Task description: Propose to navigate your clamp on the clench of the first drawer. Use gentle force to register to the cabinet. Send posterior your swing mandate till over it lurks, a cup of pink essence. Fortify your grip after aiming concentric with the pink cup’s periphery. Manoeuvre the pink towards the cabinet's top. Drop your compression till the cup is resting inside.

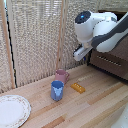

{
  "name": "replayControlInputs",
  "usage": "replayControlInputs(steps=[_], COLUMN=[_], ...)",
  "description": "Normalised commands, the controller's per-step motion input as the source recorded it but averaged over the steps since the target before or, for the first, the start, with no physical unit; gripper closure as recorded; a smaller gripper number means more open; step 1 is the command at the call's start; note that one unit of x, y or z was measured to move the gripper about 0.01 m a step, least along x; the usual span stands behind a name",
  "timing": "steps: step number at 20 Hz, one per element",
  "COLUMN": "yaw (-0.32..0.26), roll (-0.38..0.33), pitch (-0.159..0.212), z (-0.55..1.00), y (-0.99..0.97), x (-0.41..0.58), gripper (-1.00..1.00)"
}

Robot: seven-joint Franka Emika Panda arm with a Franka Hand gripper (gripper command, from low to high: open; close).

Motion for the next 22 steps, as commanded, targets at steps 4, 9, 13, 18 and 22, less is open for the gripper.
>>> replayControlInputs(steps=[4, 9, 13, 18, 22], yaw=[-0.236, -0.222, -0.187, -0.159, -0.148], roll=[0.324, 0.293, 0.254, 0.244, 0.235], pitch=[0.006, 0.001, 0.0, 0.01, 0.071], z=[0.05, 0.07, 0.08, 0.11, 0.14], y=[0.14, 0.14, 0.12, 0.09, 0.05], x=[0.136, 0.202, 0.363, 0.482, 0.596], gripper=[-1.0, -1.0, -1.0, -1.0, -1.0])
